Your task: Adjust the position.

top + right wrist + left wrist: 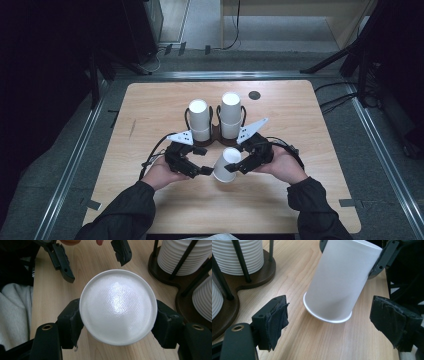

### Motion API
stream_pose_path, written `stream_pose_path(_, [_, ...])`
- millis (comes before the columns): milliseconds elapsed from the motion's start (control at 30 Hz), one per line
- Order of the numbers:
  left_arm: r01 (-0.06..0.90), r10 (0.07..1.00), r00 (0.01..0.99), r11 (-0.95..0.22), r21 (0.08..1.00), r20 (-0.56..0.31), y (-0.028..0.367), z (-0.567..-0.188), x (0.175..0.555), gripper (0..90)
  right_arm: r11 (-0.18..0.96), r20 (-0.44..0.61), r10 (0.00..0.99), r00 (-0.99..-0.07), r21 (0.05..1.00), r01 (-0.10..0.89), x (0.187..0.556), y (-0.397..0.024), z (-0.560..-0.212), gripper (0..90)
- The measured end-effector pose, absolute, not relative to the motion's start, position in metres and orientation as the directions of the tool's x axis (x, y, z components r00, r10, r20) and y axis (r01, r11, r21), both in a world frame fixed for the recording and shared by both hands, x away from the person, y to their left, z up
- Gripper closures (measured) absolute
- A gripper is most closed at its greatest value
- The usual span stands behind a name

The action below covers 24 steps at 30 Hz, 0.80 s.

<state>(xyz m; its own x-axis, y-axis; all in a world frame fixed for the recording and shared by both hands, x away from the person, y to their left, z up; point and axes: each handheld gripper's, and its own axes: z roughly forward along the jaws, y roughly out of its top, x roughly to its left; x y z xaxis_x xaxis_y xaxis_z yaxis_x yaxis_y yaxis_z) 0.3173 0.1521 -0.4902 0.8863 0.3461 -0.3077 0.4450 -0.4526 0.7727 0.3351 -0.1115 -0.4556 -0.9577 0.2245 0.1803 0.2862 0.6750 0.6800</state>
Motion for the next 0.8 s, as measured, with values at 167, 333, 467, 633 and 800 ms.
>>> stream_pose_path(167, [0.438, 0.344, 0.890, -0.454, 0.776, -0.300, 0.151, -0.491, 0.315, 14.8, 0.656, 0.197, 0.201, -0.960, 0.700, 0.281, 0.334, -0.106, -0.454, 32.8])
stream_pose_path(333, [0.411, 0.335, 0.903, -0.487, 0.771, -0.269, 0.146, -0.493, 0.310, 13.1, 0.630, 0.217, 0.184, -0.959, 0.723, 0.284, 0.333, -0.100, -0.452, 32.9])
stream_pose_path(467, [0.404, 0.329, 0.907, -0.497, 0.768, -0.264, 0.144, -0.494, 0.309, 11.9, 0.628, 0.214, 0.170, -0.962, 0.729, 0.274, 0.332, -0.095, -0.452, 32.8])
stream_pose_path(633, [0.392, 0.308, 0.914, -0.497, 0.774, -0.265, 0.141, -0.495, 0.307, 11.8, 0.600, 0.226, 0.166, -0.960, 0.749, 0.281, 0.330, -0.091, -0.448, 32.9])
stream_pose_path(800, [0.383, 0.299, 0.918, -0.493, 0.781, -0.261, 0.138, -0.494, 0.307, 12.0, 0.553, 0.250, 0.164, -0.954, 0.778, 0.298, 0.330, -0.091, -0.441, 32.9])
